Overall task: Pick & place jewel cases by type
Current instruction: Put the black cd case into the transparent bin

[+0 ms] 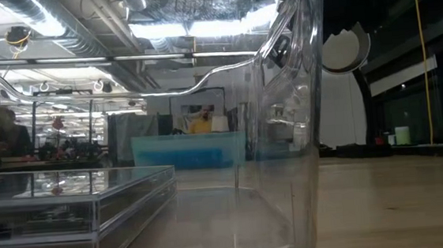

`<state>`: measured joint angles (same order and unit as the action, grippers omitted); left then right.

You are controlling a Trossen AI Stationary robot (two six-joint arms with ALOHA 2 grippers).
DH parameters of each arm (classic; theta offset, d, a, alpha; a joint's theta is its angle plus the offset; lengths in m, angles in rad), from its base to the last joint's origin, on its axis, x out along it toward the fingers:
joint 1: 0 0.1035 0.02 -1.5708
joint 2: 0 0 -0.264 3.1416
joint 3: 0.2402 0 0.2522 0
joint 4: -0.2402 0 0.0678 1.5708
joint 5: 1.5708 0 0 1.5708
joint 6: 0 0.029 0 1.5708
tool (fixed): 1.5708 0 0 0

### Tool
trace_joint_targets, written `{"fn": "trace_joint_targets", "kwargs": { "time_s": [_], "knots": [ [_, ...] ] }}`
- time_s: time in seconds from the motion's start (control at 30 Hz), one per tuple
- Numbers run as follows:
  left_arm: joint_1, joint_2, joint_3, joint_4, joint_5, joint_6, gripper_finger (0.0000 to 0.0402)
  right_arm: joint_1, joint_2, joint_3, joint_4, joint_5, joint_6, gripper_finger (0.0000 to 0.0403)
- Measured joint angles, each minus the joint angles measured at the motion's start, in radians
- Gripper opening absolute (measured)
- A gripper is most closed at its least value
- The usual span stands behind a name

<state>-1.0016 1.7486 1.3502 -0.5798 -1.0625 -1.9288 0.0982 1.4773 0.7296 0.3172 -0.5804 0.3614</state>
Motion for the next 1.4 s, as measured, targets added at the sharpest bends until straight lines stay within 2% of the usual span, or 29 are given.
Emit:
{"fn": "trace_joint_targets", "kwargs": {
  "time_s": [0.4, 0.83, 1.23, 1.4],
  "knots": [
    [0.036, 0.000, 0.000, -0.059, 0.061, -0.004, 0.0017, 0.026, 0.000, 0.000, -0.001, 0.000, -0.003, 0.0010],
    [0.050, 0.006, 0.001, -0.142, 0.187, -0.013, 0.0017, 0.026, 0.000, 0.000, -0.011, 0.000, -0.027, 0.0010],
    [0.057, 0.006, 0.001, -0.142, 0.268, -0.015, 0.0018, 0.026, 0.000, 0.000, -0.015, 0.000, -0.033, 0.0010],
    [0.059, 0.006, 0.001, -0.135, 0.272, -0.019, 0.0031, 0.026, 0.000, 0.000, -0.015, 0.000, -0.035, 0.0010]
  ]
}}
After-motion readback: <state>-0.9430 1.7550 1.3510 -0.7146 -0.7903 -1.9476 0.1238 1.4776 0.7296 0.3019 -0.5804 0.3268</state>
